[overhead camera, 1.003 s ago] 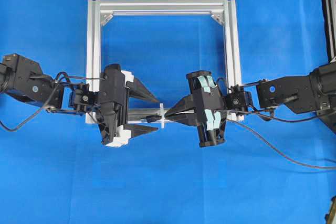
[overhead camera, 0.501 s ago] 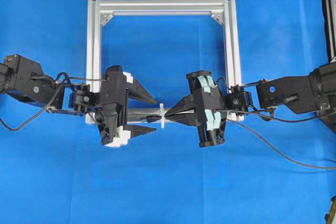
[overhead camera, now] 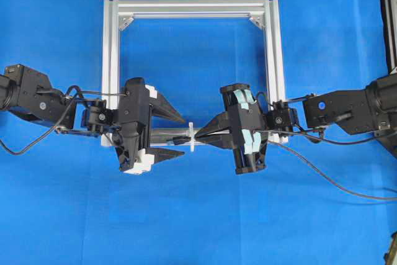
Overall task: Insert the wire through the string loop located in the center.
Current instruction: 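Close the left gripper on the USB plug beyond the loop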
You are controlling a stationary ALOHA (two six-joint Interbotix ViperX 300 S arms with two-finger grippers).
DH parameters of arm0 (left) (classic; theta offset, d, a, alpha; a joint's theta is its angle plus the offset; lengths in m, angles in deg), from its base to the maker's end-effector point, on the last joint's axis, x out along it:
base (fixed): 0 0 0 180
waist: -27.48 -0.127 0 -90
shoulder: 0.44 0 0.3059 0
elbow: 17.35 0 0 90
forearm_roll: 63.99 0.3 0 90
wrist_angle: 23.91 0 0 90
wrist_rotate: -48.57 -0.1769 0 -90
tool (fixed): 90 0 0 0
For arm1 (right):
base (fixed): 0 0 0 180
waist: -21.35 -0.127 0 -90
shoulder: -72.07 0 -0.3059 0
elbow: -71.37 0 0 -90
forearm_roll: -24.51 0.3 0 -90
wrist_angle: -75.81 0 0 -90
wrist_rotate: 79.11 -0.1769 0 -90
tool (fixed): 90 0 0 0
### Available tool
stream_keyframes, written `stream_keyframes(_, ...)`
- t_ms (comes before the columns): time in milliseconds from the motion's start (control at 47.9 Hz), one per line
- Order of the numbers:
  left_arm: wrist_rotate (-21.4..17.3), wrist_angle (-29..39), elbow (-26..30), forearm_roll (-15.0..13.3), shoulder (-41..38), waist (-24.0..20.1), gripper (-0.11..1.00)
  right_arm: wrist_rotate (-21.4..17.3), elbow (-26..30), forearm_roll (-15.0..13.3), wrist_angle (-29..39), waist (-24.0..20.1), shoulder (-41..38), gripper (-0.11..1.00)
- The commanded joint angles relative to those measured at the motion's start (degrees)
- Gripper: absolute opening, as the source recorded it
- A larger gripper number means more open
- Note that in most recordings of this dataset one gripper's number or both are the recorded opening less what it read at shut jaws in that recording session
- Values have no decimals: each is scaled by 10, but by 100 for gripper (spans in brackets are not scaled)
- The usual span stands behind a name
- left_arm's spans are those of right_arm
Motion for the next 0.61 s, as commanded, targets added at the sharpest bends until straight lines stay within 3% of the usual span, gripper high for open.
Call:
stream_keyframes(0,0,-3,8,1,7,2,90,0,4,1,-6,-1,7,-1)
stream_keyframes(251,1,3,11,1,7,2,87,0,5,1,-6,-1,8,-1)
stream_keyframes(355,0,7,11,1,7,2,64,0,5,1,-6,0,8,-1)
stream_keyframes(522,0,2,11,1,7,2,12,0,5,1,-5,0,8,-1)
stream_keyframes(585,-1,-1,11,1,7,2,8,0,4,1,-6,-1,7,-1)
